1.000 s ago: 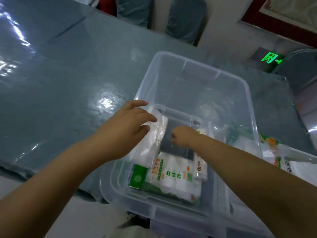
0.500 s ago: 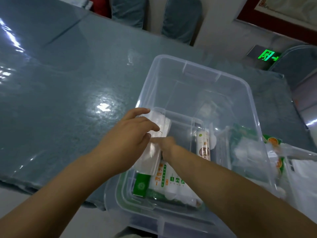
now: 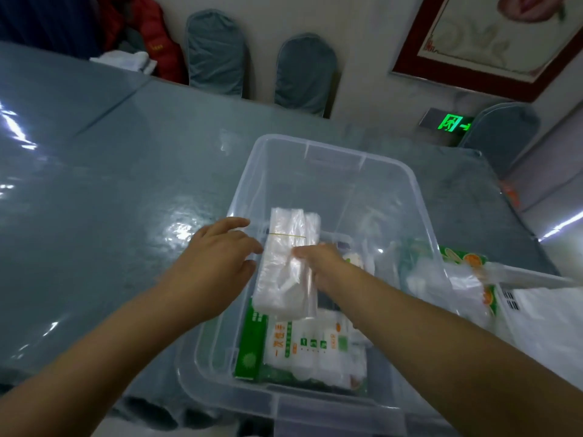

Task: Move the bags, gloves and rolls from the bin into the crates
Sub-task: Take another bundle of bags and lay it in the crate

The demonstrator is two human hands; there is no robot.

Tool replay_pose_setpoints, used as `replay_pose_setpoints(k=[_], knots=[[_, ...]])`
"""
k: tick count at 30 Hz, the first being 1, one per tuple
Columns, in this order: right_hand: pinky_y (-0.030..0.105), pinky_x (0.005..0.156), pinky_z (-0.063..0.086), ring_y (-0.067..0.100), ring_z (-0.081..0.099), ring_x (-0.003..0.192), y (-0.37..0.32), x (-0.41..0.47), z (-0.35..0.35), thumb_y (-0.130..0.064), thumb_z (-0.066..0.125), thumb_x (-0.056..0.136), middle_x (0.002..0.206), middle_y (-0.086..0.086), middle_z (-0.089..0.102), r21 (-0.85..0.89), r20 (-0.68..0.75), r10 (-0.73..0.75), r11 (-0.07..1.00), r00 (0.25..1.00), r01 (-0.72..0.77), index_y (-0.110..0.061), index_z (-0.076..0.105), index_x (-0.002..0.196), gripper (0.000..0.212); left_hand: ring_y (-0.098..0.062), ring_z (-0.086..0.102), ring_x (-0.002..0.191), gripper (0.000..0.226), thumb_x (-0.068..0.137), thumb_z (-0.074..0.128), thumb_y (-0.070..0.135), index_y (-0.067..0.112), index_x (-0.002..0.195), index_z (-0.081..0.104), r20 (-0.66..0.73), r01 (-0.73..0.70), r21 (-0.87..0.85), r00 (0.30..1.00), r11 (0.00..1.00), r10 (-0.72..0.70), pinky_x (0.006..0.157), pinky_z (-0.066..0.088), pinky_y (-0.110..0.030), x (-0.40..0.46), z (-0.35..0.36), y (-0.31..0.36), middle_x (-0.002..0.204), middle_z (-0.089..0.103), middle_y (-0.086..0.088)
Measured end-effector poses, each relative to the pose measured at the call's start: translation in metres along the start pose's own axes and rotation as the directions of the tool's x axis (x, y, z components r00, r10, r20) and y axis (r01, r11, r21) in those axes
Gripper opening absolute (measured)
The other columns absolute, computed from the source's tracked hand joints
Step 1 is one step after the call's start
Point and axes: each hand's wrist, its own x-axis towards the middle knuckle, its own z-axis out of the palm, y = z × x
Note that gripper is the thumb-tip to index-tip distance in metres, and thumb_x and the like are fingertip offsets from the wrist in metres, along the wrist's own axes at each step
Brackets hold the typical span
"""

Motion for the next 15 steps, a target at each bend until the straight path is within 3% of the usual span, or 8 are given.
replay_pose_setpoints(k=[2, 4, 6, 9, 12, 15], knots=[[0.032, 0.062, 0.050, 0.022, 0.060, 0.074, -0.014, -0.012, -0.019, -0.005, 0.071, 0.078, 0.081, 0.010, 0.060, 0.010, -0.017, -0.102, 0.995, 0.995, 0.102, -0.002, 0.055, 0.091, 0.021, -0.014, 0.018, 0.139, 0.035, 0.087, 0.054, 0.032, 0.024, 0.121, 0.057, 0.010, -0.035, 0.165, 0.999, 0.986, 0.034, 0.112, 0.008, -0.035, 0.007, -0.001, 0.006, 0.130, 0.057, 0.005], [0.035, 0.075, 0.052, 0.028, 0.062, 0.089, -0.028, -0.027, -0.037, -0.009, 0.073, 0.077, 0.098, 0.014, 0.063, 0.043, -0.013, -0.192, 0.980, 0.981, 0.192, 0.001, 0.054, 0.101, 0.032, -0.022, 0.017, 0.140, 0.046, 0.084, 0.059, 0.035, 0.016, 0.125, 0.053, -0.040, -0.051, 0.183, 0.997, 0.982, 0.059, 0.113, 0.009, -0.039, 0.020, -0.003, 0.017, 0.133, 0.054, -0.004], [0.045, 0.086, 0.053, 0.035, 0.064, 0.096, -0.042, -0.045, -0.055, -0.010, 0.074, 0.075, 0.107, 0.020, 0.066, 0.100, -0.011, -0.260, 0.961, 0.966, 0.260, 0.000, 0.056, 0.112, 0.042, -0.025, 0.022, 0.138, 0.056, 0.083, 0.061, 0.039, 0.011, 0.129, 0.047, -0.061, -0.026, 0.070, 0.998, 0.997, 0.030, 0.111, 0.018, -0.039, 0.039, -0.004, 0.035, 0.136, 0.050, -0.010], [0.045, 0.077, 0.058, 0.030, 0.070, 0.083, -0.056, -0.070, -0.084, -0.011, 0.073, 0.076, 0.096, 0.015, 0.071, 0.195, -0.037, -0.365, 0.910, 0.930, 0.365, -0.008, 0.061, 0.101, 0.028, -0.024, 0.051, 0.113, 0.044, 0.082, 0.063, 0.036, 0.018, 0.119, 0.049, 0.056, 0.052, -0.261, 0.998, 0.964, -0.039, 0.087, 0.041, -0.033, 0.068, -0.004, 0.073, 0.119, 0.057, -0.005], [0.035, 0.065, 0.060, 0.020, 0.072, 0.069, -0.062, -0.088, -0.112, -0.011, 0.073, 0.077, 0.082, 0.005, 0.073, 0.260, -0.119, -0.458, 0.842, 0.881, 0.473, -0.014, 0.063, 0.087, 0.015, -0.009, 0.059, 0.079, 0.017, 0.079, 0.065, 0.022, 0.026, 0.089, 0.052, 0.040, 0.028, -0.443, 0.999, 0.896, -0.012, 0.064, 0.041, -0.022, 0.088, 0.000, 0.109, 0.089, 0.060, 0.008], [0.037, 0.066, 0.060, 0.023, 0.072, 0.074, -0.059, -0.101, -0.142, -0.012, 0.072, 0.079, 0.086, 0.008, 0.074, 0.319, -0.177, -0.503, 0.784, 0.846, 0.533, -0.011, 0.063, 0.095, 0.019, -0.001, 0.056, 0.068, 0.021, 0.076, 0.067, 0.014, 0.018, 0.093, 0.055, 0.032, 0.060, -0.604, 0.998, 0.795, -0.051, 0.049, 0.041, -0.013, 0.101, 0.006, 0.141, 0.081, 0.062, 0.007]])
